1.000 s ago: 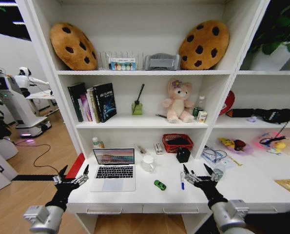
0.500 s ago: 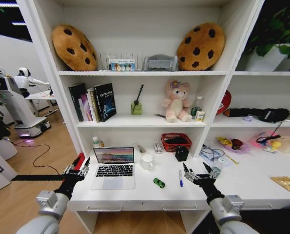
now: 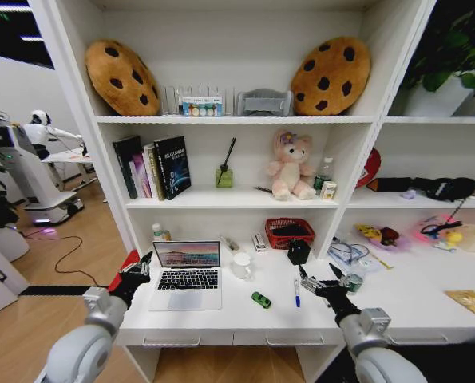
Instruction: Organize the objects on the table.
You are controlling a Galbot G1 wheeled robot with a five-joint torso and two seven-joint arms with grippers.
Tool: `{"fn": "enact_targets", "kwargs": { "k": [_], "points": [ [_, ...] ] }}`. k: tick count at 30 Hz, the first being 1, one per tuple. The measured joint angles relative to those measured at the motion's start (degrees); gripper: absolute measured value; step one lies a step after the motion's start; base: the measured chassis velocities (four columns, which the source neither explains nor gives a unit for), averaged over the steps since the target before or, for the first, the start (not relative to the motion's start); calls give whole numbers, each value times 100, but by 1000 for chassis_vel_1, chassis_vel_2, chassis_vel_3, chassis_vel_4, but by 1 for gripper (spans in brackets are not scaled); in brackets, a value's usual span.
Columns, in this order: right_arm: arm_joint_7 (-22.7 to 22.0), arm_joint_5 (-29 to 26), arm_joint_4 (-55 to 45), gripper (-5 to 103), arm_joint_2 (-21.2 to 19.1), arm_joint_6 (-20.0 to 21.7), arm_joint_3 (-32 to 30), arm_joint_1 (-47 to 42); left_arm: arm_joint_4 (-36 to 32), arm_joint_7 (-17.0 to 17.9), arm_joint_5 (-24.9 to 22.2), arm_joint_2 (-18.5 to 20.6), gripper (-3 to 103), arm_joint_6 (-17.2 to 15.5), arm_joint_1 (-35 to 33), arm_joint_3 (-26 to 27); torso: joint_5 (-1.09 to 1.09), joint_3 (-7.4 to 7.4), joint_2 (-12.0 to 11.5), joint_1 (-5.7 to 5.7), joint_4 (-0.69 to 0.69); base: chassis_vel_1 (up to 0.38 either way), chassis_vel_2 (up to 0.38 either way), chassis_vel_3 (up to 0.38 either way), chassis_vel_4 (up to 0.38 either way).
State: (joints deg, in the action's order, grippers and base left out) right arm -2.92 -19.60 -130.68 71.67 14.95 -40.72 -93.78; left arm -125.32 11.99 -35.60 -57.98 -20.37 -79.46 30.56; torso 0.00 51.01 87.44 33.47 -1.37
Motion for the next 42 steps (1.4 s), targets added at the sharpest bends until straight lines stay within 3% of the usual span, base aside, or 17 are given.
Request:
{"fn": "enact_targets", "kwargs": {
  "k": [7,9,15,16,18,20,24,29,42],
  "points": [
    [-48,-73,159,100,-25,92,34,248,573,480,-424,72,0,-304,1244,-696,1,0,-1,1,0,0,0,0,0],
    [-68,-74,202,100,-6,133,48,297,751,705,-726,116,0,-637,1654,-919,0,0,0,1,0,0,0,0,0],
    [-72,-36,311,100,39,137,61,370,1055,948,-1164,279,0,-1134,2348,-1378,0,0,0,-1,2,0,0,0,0],
    [-72,-9,353,100,74,139,63,393,1217,1020,-1337,303,0,-1297,2727,-1604,0,0,0,-1,2,0,0,0,0],
    [-72,3,367,100,89,139,63,400,1275,1060,-1424,302,0,-1357,2869,-1694,0,0,-1,-1,0,0,0,0,0],
    [-74,50,407,100,126,142,68,406,1436,1292,-1776,254,0,-1636,3299,-1969,1,0,0,0,-2,0,0,0,0],
    [-87,78,431,100,141,151,69,414,1510,1603,-2230,171,0,-1927,3600,-2233,0,0,0,0,0,0,0,0,0],
    [-109,79,432,100,141,160,56,404,1605,1750,-2426,120,0,-2182,3753,-2372,0,-1,0,-1,1,0,0,0,0],
    [-145,94,455,100,189,154,47,375,1694,1710,-2435,255,0,-2210,3804,-2515,0,-1,0,-1,0,0,0,0,0]
  ]
}}
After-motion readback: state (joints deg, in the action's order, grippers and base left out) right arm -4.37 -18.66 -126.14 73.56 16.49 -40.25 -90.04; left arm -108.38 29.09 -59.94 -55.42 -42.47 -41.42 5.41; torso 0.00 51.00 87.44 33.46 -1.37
